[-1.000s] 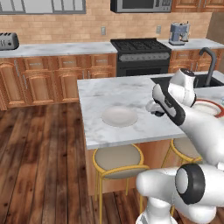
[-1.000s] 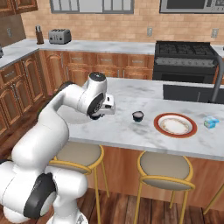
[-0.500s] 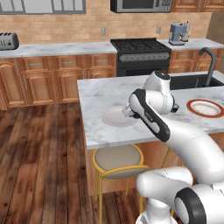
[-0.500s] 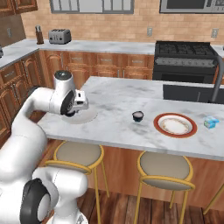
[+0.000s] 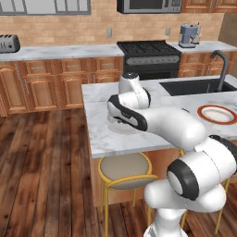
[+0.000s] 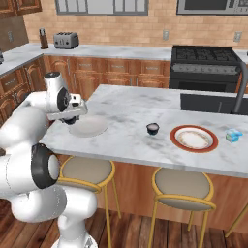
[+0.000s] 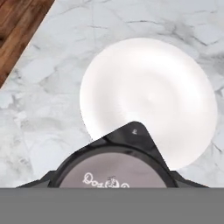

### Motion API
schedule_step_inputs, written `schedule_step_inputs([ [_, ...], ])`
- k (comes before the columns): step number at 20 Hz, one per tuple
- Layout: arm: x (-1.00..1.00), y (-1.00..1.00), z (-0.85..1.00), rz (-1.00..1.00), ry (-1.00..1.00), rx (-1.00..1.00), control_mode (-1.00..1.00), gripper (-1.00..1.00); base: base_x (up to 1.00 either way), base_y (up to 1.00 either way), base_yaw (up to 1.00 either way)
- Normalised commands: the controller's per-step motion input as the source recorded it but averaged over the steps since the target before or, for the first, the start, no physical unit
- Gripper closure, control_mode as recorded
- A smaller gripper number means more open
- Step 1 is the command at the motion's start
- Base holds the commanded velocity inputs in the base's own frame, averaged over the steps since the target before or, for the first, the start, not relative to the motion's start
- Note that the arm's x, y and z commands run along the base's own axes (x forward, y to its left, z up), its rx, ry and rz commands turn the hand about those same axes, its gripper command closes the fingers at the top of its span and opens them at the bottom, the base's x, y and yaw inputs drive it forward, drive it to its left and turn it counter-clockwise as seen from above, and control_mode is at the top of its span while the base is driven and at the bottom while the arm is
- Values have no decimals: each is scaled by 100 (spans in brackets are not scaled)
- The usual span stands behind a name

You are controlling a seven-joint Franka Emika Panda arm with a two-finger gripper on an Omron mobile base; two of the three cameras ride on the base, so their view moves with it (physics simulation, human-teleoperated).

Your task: Place two yogurt containers on each plate.

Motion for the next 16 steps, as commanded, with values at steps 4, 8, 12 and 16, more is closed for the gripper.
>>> schedule_step_inputs([
  [4,58,-1,-4,0,19,1,-100,100,0,0,0],
  [8,17,-6,-36,0,19,1,-100,100,0,0,0],
  [12,0,0,-59,0,5,4,-100,100,0,0,0],
  [16,0,4,-32,0,2,2,-100,100,0,0,0],
])
